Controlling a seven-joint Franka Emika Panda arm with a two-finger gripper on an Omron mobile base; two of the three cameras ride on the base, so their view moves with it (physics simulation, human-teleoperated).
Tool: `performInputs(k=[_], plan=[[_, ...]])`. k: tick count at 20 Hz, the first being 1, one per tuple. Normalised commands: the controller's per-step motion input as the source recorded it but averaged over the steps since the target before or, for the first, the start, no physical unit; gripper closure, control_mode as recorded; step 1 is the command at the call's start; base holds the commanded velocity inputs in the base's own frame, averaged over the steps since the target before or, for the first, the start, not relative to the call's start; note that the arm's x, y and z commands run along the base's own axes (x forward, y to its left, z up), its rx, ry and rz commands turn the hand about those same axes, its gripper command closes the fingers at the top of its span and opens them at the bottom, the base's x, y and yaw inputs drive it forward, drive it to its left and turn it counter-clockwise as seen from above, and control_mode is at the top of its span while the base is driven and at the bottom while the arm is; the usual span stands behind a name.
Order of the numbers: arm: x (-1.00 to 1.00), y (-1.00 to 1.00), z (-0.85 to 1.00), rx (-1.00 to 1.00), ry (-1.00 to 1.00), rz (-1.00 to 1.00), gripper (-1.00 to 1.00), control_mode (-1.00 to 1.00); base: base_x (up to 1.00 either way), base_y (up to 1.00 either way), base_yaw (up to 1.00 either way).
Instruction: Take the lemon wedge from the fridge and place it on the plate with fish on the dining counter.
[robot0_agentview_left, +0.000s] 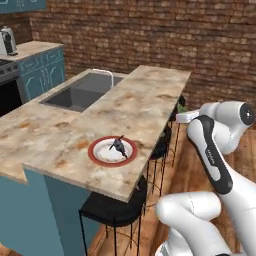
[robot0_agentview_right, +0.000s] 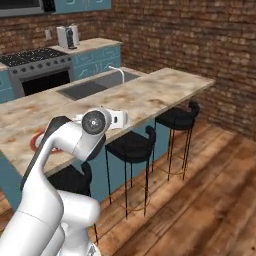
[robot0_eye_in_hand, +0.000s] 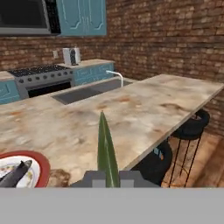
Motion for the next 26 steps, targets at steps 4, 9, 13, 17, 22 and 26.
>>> performInputs(k=[4,9,13,17,22,26], plan=[[0.0,0.0,0.0,0.0,0.0,0.0,1.0,1.0,0.24,0.0,0.88],[0.0,0.0,0.0,0.0,0.0,0.0,1.0,1.0,0.34,-0.35,0.73],[0.0,0.0,0.0,0.0,0.0,0.0,1.0,1.0,0.0,-0.96,0.41],[0.0,0.0,0.0,0.0,0.0,0.0,1.0,1.0,-0.02,-0.41,0.18],[0.0,0.0,0.0,0.0,0.0,0.0,1.0,1.0,0.63,-0.24,0.0],[0.0,0.0,0.0,0.0,0.0,0.0,1.0,1.0,0.7,-0.14,0.0]])
